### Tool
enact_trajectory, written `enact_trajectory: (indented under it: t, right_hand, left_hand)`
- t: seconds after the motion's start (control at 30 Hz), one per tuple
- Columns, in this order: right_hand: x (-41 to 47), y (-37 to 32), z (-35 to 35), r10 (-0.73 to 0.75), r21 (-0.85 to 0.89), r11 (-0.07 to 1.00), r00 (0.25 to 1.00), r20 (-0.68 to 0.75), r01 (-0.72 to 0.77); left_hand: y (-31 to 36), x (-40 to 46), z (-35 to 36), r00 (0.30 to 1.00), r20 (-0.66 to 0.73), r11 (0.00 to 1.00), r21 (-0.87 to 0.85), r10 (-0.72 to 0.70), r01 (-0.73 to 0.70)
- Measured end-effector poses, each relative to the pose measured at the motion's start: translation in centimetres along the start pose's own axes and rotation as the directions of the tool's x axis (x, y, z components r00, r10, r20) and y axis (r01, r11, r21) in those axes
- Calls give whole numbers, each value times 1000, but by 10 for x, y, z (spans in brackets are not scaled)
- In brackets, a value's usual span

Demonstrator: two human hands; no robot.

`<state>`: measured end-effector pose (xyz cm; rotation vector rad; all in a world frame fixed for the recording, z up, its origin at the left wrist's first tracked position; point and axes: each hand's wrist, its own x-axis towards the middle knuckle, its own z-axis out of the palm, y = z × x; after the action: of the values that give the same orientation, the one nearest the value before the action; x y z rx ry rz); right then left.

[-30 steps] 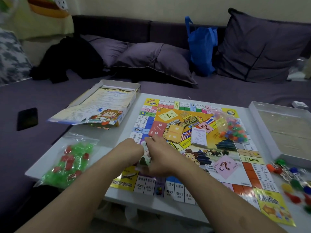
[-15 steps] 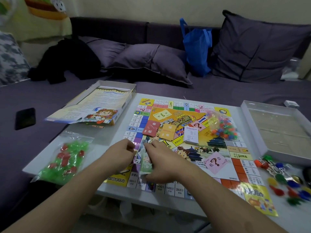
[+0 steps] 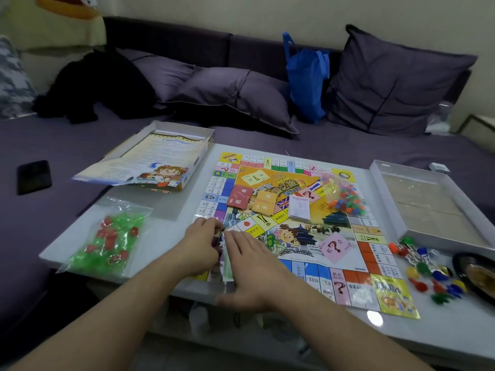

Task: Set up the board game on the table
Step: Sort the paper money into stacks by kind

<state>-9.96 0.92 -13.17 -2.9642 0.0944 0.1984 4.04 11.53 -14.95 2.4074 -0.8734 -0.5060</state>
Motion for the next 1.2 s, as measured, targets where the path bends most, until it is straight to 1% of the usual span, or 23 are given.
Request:
enact_trajectory:
  t: [0.13,0.23,0.33,0.4,0.47,0.53,0.67,0.77,0.83,0.9,0.97,1.0,1.03,1.07,1.1,1.13,1.17,1.2]
  right_hand:
    - [-12,-19,13,41,-71,997,999,-32,-44]
    - [-25,-35,21,46,-89,995,998,-42,-49]
    - [-35,-43,39,-3,-95,995,997,-73,-4]
    - [-39,-42,52,-25,-102,995,989,-147,10]
    - [-42,-38,50,-26,-62,998,985,-171,15]
    - [-47,-36,34,-6,-11,1000,981,-192,4]
    - [-61,-34,-7,109,165,983,984,-142,-85]
    - [-63,-28,-21,175,243,960,975,-135,-138]
    - [-61,-24,-25,200,266,951,969,-144,-157]
    - [-59,-17,-30,212,270,950,959,-186,-158]
    - [-58,-8,-37,236,278,946,941,-241,-166]
    - [-58,-4,-41,252,283,943,930,-268,-174]
    - [-58,1,-45,268,288,940,917,-297,-182]
    - [-58,6,-50,281,293,938,902,-328,-185]
    - [-58,10,-52,288,297,937,889,-357,-184]
    - [-59,13,-55,290,300,937,876,-386,-178]
    - [-59,15,-57,286,302,938,869,-402,-169]
    - [-60,15,-58,281,305,939,866,-413,-160]
  left_hand:
    - [-3,-1,-1,1000,-18,999,-39,10,-11]
    - [-5,0,-1,999,-32,998,-55,21,-22]
    - [-5,1,0,999,-47,998,-64,9,-12]
    - [-5,2,1,999,-44,998,-60,6,-9]
    - [-5,3,1,999,-38,999,-54,7,-9]
    - [-6,5,1,1000,-28,999,-49,12,-13]
    - [-7,10,-1,1000,-9,999,-30,19,-19]
    - [-6,13,-1,1000,-6,1000,-10,-3,3]
    - [-4,13,0,1000,-2,1000,2,-20,20]
    - [4,10,-1,999,-38,999,-40,-16,15]
    - [24,1,-3,991,-132,984,-174,2,-25]
    - [39,-6,-4,990,-138,950,-311,-25,-20]
    - [55,-13,-6,995,-67,865,-502,-71,27]
    - [72,-22,-9,992,84,714,-689,-92,124]
    - [87,-30,-12,964,263,546,-800,-51,247]
    - [99,-39,-14,916,400,443,-827,31,346]
    - [109,-48,-16,874,473,400,-826,110,397]
    - [117,-55,-17,861,484,373,-836,155,403]
